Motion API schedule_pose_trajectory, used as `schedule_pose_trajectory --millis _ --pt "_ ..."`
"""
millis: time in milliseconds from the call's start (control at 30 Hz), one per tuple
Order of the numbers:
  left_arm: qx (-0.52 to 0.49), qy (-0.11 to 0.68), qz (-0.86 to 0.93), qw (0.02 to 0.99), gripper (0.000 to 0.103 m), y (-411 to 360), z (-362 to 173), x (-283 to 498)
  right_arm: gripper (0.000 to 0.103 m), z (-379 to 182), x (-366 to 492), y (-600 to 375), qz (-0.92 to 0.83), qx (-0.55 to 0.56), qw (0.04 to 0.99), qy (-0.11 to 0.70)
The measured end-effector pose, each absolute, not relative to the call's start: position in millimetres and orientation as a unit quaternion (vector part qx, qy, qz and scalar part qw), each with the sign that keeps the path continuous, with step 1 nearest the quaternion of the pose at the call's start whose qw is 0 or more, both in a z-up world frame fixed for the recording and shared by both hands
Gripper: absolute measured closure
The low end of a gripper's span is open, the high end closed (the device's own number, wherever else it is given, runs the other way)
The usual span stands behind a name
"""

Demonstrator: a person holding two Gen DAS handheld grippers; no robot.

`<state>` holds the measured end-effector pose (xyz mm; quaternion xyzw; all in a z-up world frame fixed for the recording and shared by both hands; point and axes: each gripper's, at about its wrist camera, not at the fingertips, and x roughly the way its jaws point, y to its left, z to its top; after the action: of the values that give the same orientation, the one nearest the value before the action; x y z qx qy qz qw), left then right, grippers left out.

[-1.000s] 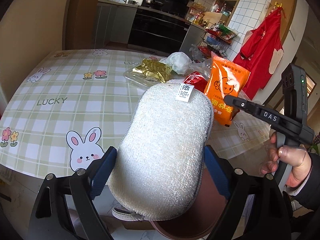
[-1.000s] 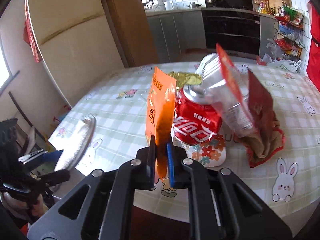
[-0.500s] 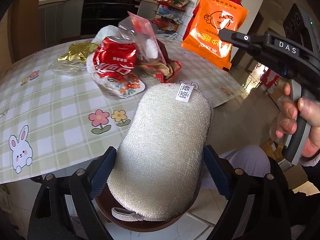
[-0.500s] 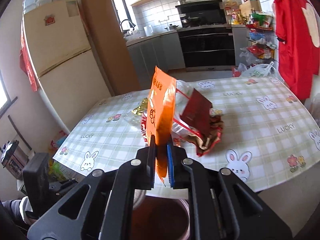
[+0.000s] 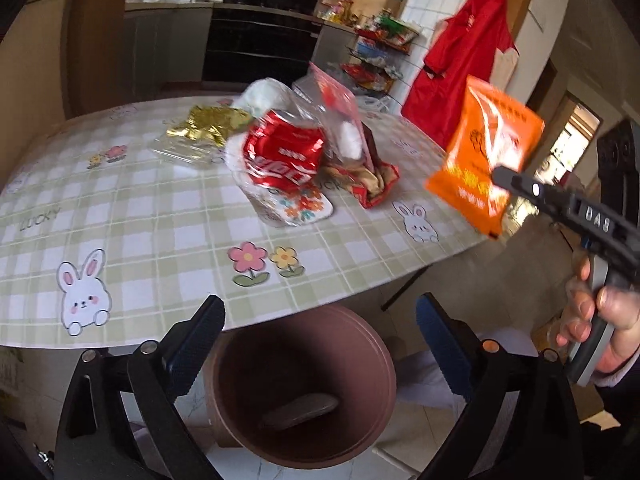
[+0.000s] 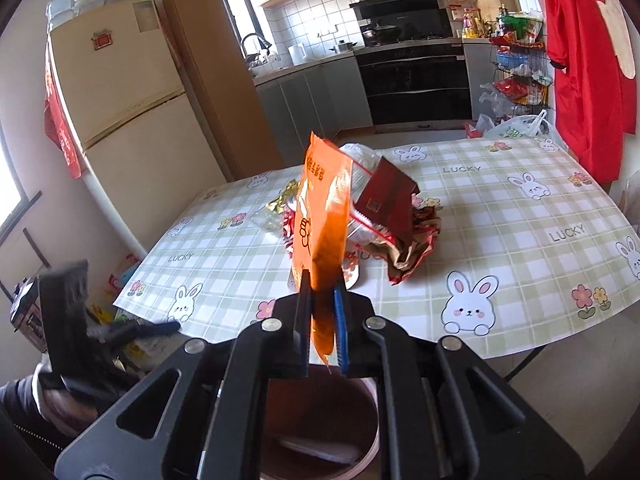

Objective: Collect trash
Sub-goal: 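Drop the sponge into the pink bucket with the left tool while the right tool carries the orange bag there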

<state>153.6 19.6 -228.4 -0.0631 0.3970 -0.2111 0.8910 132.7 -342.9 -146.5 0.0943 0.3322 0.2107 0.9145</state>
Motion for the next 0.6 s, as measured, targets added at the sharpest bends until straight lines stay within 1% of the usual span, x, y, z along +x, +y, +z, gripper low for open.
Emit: schedule_pose_trajectory --millis 133,300,600 --pt "-0.085 0.36 -0.153 0.917 0.007 57.0 -203.5 151.5 0.089 -153.5 126.3 -327.2 0.232 0.073 0.907 0.344" --pt "-0.093 0.327 -0.094 0.936 0.006 87.4 -184.7 145.8 0.089 -164.2 120.2 -307.9 0.263 0.057 0.89 0.369" --pt "-0.103 0.32 -0.078 0.939 0.006 100.7 -183.2 136.7 0.088 -185.2 112.1 -273.2 0.302 0.021 0.858 0.414"
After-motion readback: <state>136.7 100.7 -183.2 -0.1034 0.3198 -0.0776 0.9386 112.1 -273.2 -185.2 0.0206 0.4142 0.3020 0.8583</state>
